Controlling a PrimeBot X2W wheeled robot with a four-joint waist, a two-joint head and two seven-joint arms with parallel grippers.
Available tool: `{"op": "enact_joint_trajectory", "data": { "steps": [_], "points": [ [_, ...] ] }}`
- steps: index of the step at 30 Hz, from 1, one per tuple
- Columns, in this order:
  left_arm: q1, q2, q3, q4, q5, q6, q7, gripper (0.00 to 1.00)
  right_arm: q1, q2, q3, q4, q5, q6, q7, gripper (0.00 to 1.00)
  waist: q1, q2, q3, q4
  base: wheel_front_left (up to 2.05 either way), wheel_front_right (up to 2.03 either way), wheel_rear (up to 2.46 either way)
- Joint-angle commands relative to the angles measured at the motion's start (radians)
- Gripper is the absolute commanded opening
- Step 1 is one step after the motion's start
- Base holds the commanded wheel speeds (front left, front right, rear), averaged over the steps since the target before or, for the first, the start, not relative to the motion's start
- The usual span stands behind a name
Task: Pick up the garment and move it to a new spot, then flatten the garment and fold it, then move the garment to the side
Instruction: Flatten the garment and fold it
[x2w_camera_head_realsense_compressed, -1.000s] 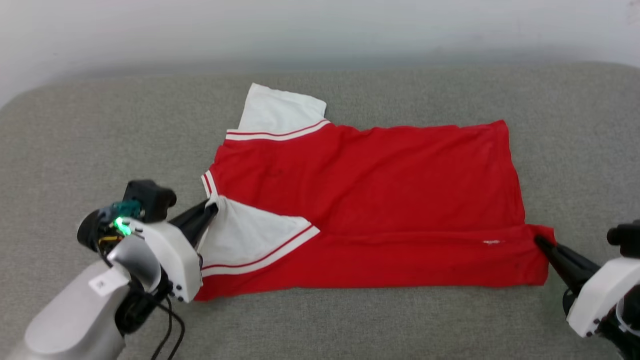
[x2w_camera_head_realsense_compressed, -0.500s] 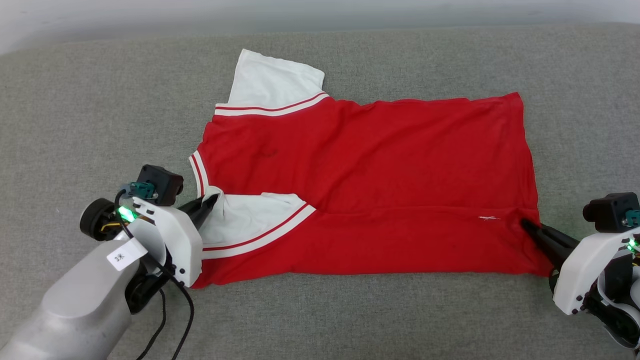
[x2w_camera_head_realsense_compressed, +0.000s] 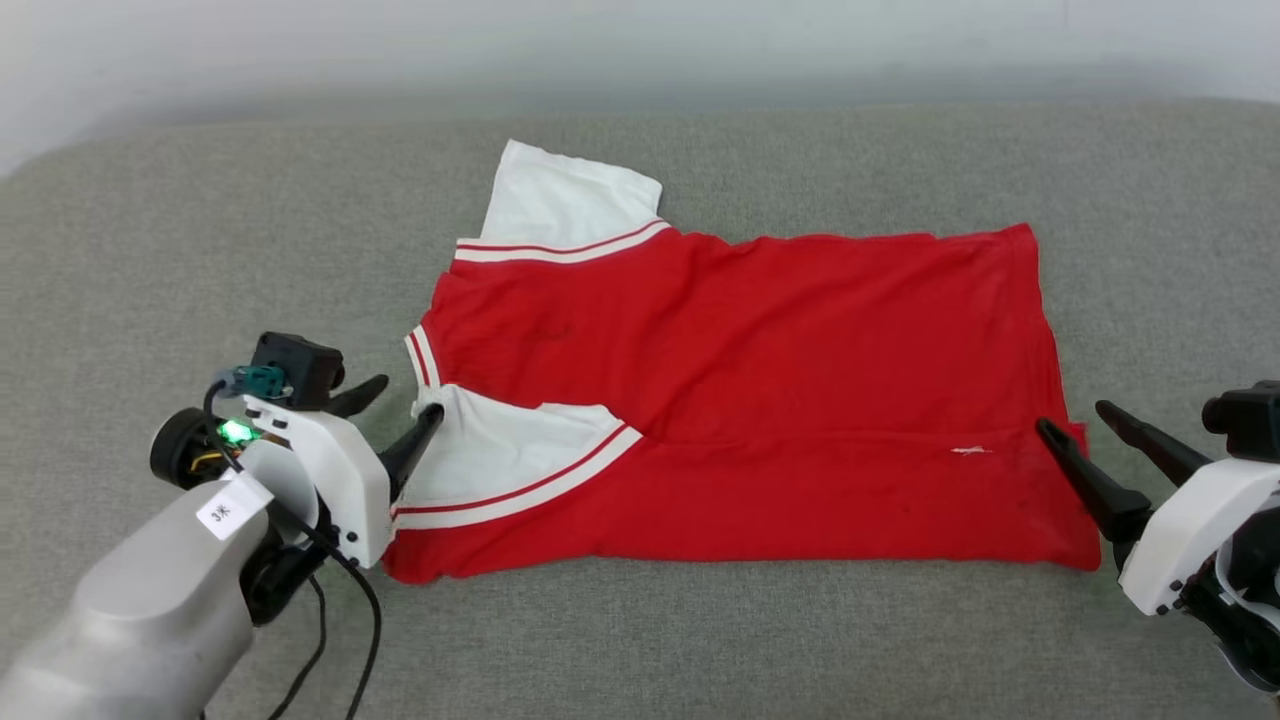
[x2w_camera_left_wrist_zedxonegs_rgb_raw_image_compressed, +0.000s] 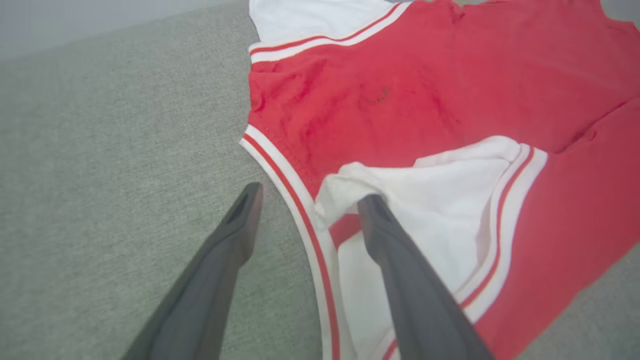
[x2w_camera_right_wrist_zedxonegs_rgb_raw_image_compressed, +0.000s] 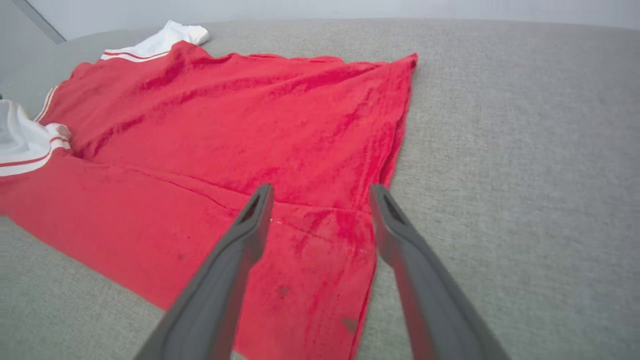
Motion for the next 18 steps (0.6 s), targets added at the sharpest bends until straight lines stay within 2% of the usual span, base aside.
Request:
{"op": "enact_joint_trajectory", "data": {
  "steps": [1, 5, 9, 13, 14, 18],
  "points": [
    [-0.016, 0.011, -0.002, -0.006, -0.006, -0.001, -0.001, 1.00, 0.015, -0.002, -0.005, -0.004, 0.007, -0.001, -0.008, 1.00, 0.0000, 0.0000, -0.022, 0.010, 0.00, 0.00, 0.00],
    [-0.042, 0.050, -0.021, -0.044, -0.052, -0.001, 0.074, 1.00, 0.041, -0.009, -0.026, -0.021, 0.005, -0.001, -0.027, 1.00, 0.0000, 0.0000, -0.052, 0.028, 0.00, 0.00, 0.00],
    [-0.082, 0.090, -0.026, -0.106, -0.131, -0.001, 0.196, 1.00, 0.059, -0.007, -0.044, -0.026, -0.008, -0.001, -0.028, 1.00, 0.0000, 0.0000, -0.067, 0.044, 0.00, 0.00, 0.00],
    [-0.107, 0.109, -0.037, -0.146, -0.229, -0.001, 0.371, 1.00, 0.065, 0.007, -0.055, -0.030, -0.022, -0.001, -0.020, 1.00, 0.0000, 0.0000, -0.072, 0.054, 0.00, 0.00, 0.00],
    [-0.131, 0.119, -0.040, -0.154, -0.294, 0.003, 0.502, 1.00, 0.062, 0.015, -0.062, -0.033, -0.033, -0.001, -0.014, 1.00, 0.0000, 0.0000, -0.070, 0.055, 0.00, 0.00, 0.00],
    [-0.139, 0.114, -0.071, -0.161, -0.314, 0.020, 0.617, 1.00, 0.054, 0.027, -0.070, -0.038, -0.045, -0.001, -0.010, 1.00, 0.0000, 0.0000, -0.066, 0.051, 0.00, 0.00, 0.00]
  ]
}}
